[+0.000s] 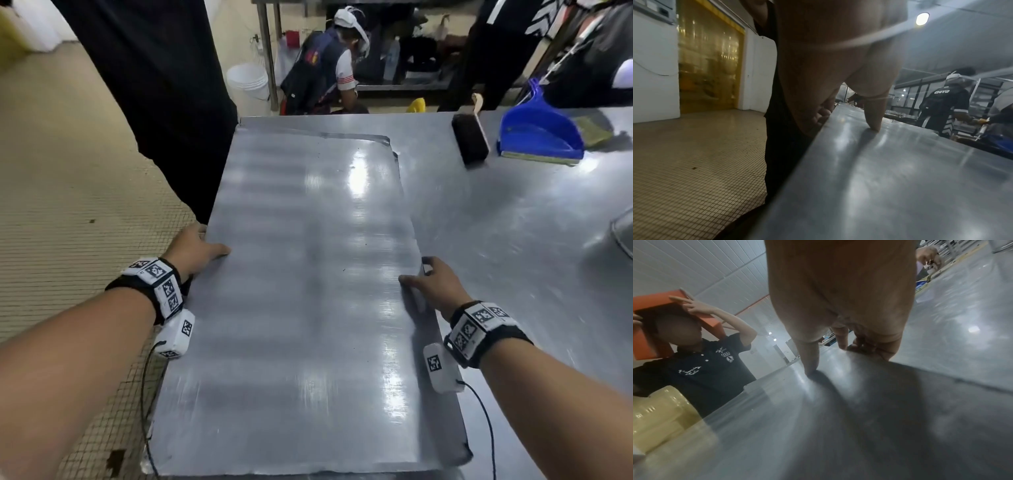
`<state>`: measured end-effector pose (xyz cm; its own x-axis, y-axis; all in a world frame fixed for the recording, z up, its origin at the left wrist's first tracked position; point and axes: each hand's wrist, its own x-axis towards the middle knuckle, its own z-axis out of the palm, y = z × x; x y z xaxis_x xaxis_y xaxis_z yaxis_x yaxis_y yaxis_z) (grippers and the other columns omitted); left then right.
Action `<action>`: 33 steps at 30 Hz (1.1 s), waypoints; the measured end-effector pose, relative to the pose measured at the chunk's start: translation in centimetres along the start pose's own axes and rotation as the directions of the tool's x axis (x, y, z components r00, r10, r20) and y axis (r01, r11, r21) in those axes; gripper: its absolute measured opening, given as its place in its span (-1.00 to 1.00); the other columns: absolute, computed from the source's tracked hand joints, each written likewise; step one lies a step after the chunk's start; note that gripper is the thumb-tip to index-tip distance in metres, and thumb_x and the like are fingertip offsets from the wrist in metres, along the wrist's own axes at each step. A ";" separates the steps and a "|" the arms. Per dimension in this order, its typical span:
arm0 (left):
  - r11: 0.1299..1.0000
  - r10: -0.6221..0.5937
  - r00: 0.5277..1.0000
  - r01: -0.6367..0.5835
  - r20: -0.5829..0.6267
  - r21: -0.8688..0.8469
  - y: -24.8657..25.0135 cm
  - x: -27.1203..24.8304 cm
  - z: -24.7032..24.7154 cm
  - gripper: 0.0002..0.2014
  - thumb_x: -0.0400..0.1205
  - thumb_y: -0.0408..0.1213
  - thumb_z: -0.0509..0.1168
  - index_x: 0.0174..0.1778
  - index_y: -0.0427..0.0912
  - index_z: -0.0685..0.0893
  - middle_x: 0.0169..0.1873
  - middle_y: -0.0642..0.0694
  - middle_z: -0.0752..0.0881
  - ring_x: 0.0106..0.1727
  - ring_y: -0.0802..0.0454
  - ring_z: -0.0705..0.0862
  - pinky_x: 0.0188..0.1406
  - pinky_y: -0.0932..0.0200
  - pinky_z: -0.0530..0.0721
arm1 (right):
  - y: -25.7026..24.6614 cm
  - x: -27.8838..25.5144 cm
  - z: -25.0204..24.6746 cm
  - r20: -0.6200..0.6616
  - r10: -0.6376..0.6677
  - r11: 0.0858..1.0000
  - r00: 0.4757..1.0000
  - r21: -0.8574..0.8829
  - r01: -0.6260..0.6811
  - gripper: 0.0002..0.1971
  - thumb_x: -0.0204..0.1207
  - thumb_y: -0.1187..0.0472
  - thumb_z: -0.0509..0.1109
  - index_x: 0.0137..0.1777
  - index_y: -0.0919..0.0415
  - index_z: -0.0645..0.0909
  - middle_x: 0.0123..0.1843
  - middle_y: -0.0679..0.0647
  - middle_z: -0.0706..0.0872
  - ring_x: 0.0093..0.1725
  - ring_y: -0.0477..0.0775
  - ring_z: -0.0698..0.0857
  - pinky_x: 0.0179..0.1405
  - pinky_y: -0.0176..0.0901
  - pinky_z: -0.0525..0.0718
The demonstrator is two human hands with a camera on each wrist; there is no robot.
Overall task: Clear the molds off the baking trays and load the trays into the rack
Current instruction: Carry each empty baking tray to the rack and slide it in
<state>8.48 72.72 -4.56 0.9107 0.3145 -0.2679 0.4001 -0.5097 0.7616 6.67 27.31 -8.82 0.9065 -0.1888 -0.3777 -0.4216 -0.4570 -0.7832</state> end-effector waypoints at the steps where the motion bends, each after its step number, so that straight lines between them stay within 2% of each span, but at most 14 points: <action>1: 1.000 -0.001 1.000 0.001 0.003 0.016 -0.1 0.9 0.1 -0.66 0.49 -0.39 0.60 0.10 -0.14 0.66 -0.04 -0.15 0.76 -0.04 -0.13 0.75 0.04 0.04 0.68 | 0.0 0.0 0.2 -0.012 0.006 1.000 1.000 -0.005 -0.006 -0.39 0.43 0.23 0.66 0.44 0.22 0.51 -0.08 -0.06 0.67 -0.11 -0.09 0.69 0.10 -0.02 0.67; 5: 0.999 -0.014 0.999 0.012 0.032 0.052 -0.5 3.9 0.9 -0.58 0.47 -0.36 0.61 0.23 -0.28 0.70 0.01 -0.19 0.79 -0.03 -0.15 0.78 -0.01 0.02 0.71 | -0.1 0.6 0.8 -0.042 0.016 0.999 0.999 -0.041 -0.018 -0.38 0.45 0.21 0.65 0.48 0.23 0.50 0.08 0.03 0.67 0.02 0.03 0.65 0.14 -0.06 0.60; 8: 0.999 -0.030 0.999 0.029 0.044 0.040 -1.1 5.6 1.4 -0.51 0.48 -0.34 0.61 0.32 -0.31 0.68 0.11 -0.26 0.81 0.01 -0.18 0.79 0.06 -0.04 0.74 | -0.2 1.3 1.0 -0.035 0.003 0.994 0.999 -0.106 -0.007 -0.42 0.48 0.21 0.62 0.47 0.19 0.52 0.12 0.04 0.68 0.09 0.10 0.68 0.18 -0.03 0.62; 11: 0.998 -0.033 0.998 0.030 0.048 0.055 -1.3 6.1 1.4 -0.29 0.51 -0.26 0.61 0.53 -0.40 0.51 0.33 -0.45 0.67 0.26 -0.33 0.71 0.18 -0.04 0.64 | -0.1 1.8 1.2 0.013 -0.005 0.971 1.000 -0.238 0.008 -0.47 0.51 0.23 0.57 0.48 0.23 0.57 0.23 0.21 0.78 0.15 0.19 0.74 0.30 0.05 0.65; 13: 0.996 -0.027 0.998 0.021 0.059 0.086 -1.3 5.9 1.1 -0.18 0.53 -0.17 0.60 0.63 -0.39 0.40 0.47 -0.39 0.58 0.44 -0.30 0.60 0.38 -0.09 0.57 | -0.1 1.7 1.3 0.019 -0.004 0.952 1.000 -0.306 0.010 -0.50 0.52 0.22 0.56 0.45 0.26 0.60 0.28 0.22 0.77 0.24 0.23 0.73 0.31 0.00 0.61; 14: 0.993 -0.024 0.997 0.016 0.069 0.116 -1.3 5.4 0.9 -0.19 0.55 -0.12 0.58 0.64 -0.37 0.40 0.45 -0.33 0.59 0.43 -0.24 0.59 0.39 -0.08 0.55 | -0.1 1.6 1.4 0.016 -0.008 0.942 1.000 -0.335 0.013 -0.54 0.52 0.21 0.56 0.41 0.26 0.63 0.28 0.20 0.77 0.24 0.23 0.72 0.25 -0.05 0.60; 16: 0.981 -0.009 0.996 -0.008 0.090 0.192 -1.9 4.1 0.5 -0.29 0.52 0.01 0.56 0.47 -0.36 0.58 0.19 -0.20 0.67 0.20 -0.13 0.64 0.18 0.02 0.56 | -0.1 1.0 1.3 0.005 -0.018 0.920 1.000 -0.390 0.018 -0.67 0.52 0.19 0.55 0.27 0.21 0.70 0.18 0.17 0.78 0.17 0.23 0.72 0.06 -0.16 0.53; 18: 0.965 -0.040 0.991 0.006 0.126 0.263 -3.2 2.5 0.0 -0.53 0.51 0.04 0.53 0.15 -0.28 0.75 0.00 -0.11 0.74 0.03 -0.09 0.71 0.06 0.05 0.63 | 0.2 0.4 1.3 0.002 -0.013 0.903 1.000 -0.430 0.012 -0.80 0.52 0.17 0.55 0.11 0.16 0.73 0.07 0.15 0.79 0.12 0.24 0.73 -0.04 -0.19 0.46; 21: 0.957 -0.117 0.985 0.079 0.123 0.278 -5.8 0.5 -0.2 -0.74 0.58 -0.05 0.49 -0.02 -0.20 0.83 -0.12 -0.13 0.84 -0.09 -0.16 0.81 0.06 -0.03 0.76 | 1.1 -0.8 1.6 -0.008 0.010 0.902 1.000 -0.431 -0.012 -0.68 0.51 0.13 0.55 0.23 0.20 0.74 0.19 0.18 0.81 0.21 0.26 0.73 0.06 -0.13 0.58; 23: 0.956 -0.137 0.988 0.113 0.073 0.271 -6.8 -1.1 -0.1 -0.74 0.57 -0.06 0.49 -0.13 -0.21 0.83 -0.20 -0.17 0.85 -0.17 -0.19 0.81 -0.01 -0.06 0.79 | 1.7 -1.9 1.9 -0.036 0.021 0.908 0.999 -0.417 -0.034 -0.57 0.50 0.12 0.56 0.36 0.18 0.70 0.25 0.17 0.80 0.27 0.25 0.73 0.18 -0.10 0.61; 25: 0.960 -0.141 0.990 0.131 0.025 0.248 -7.6 -2.8 0.1 -0.73 0.55 -0.05 0.49 -0.17 -0.24 0.83 -0.23 -0.20 0.84 -0.18 -0.21 0.81 0.00 -0.10 0.79 | 2.4 -3.1 2.1 -0.046 0.025 0.912 0.999 -0.408 -0.041 -0.57 0.50 0.14 0.55 0.37 0.16 0.69 0.24 0.17 0.80 0.27 0.24 0.72 0.19 -0.11 0.61; 28: 0.968 -0.148 0.989 0.144 0.005 0.207 -8.5 -4.8 0.4 -0.67 0.53 -0.06 0.49 -0.21 -0.33 0.80 -0.23 -0.26 0.84 -0.15 -0.28 0.81 0.02 -0.18 0.79 | 3.1 -4.8 2.0 -0.067 0.032 0.916 0.997 -0.398 -0.056 -0.62 0.50 0.19 0.53 0.33 0.14 0.71 0.19 0.18 0.82 0.20 0.24 0.73 0.11 -0.13 0.59; 30: 0.968 -0.135 0.991 0.127 0.022 0.217 -8.7 -6.0 0.7 -0.67 0.52 -0.02 0.48 -0.30 -0.26 0.73 -0.28 -0.22 0.77 -0.15 -0.29 0.79 -0.01 -0.13 0.73 | 3.7 -5.6 1.4 -0.091 0.041 0.916 0.995 -0.395 -0.074 -0.66 0.46 0.20 0.52 0.25 0.12 0.74 0.15 0.18 0.82 0.06 0.19 0.72 0.00 -0.18 0.55; 33: 0.967 -0.093 0.996 0.088 0.009 0.239 -8.4 -8.1 1.7 -0.65 0.56 -0.07 0.48 -0.34 -0.31 0.70 -0.34 -0.24 0.73 -0.19 -0.28 0.75 -0.12 -0.07 0.70 | 4.4 -6.4 0.2 -0.114 0.066 0.909 0.991 -0.403 -0.107 -0.74 0.46 0.22 0.50 0.16 0.10 0.77 0.09 0.17 0.82 0.12 0.24 0.75 -0.03 -0.18 0.52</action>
<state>-2.04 73.12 -9.74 0.8704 0.3532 -0.3431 0.4918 -0.6564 0.5720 -1.01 26.71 -9.93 0.8737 -0.3163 -0.3696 -0.4699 -0.7454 -0.4729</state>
